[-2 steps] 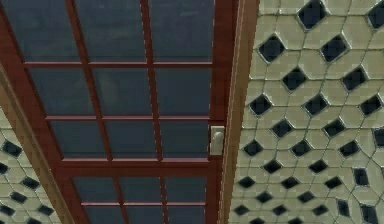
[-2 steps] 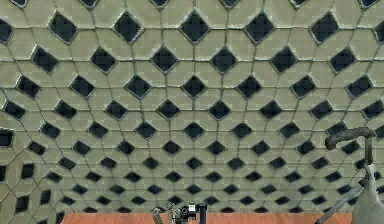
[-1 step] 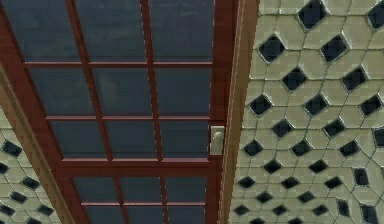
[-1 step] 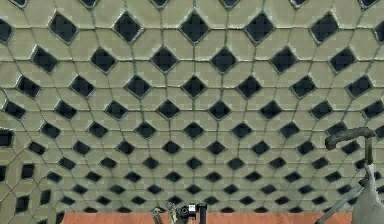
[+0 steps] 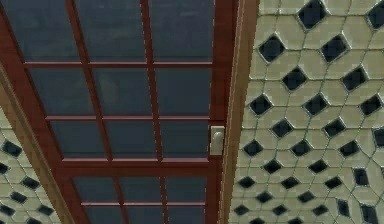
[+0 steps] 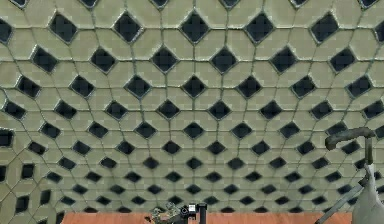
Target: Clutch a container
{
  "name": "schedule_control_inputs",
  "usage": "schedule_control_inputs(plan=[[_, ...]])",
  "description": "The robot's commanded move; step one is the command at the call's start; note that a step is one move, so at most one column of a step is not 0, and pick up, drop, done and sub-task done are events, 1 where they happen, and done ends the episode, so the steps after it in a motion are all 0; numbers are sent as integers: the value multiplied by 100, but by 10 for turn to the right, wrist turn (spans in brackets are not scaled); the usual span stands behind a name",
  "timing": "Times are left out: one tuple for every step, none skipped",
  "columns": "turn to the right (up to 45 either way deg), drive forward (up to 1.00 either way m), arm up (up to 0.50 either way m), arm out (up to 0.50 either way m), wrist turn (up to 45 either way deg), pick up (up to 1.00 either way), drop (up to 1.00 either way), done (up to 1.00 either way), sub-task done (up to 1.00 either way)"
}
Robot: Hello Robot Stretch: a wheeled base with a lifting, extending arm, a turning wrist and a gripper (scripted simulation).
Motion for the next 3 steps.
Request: schedule_control_inputs(plan=[[0, 0, 0, 0, 450, 0, 0, 0, 0], [0, 0, 0, 0, 180, 0, 0, 0, 0], [0, 0, -30, 0, 0, 0, 0, 0, 0]])
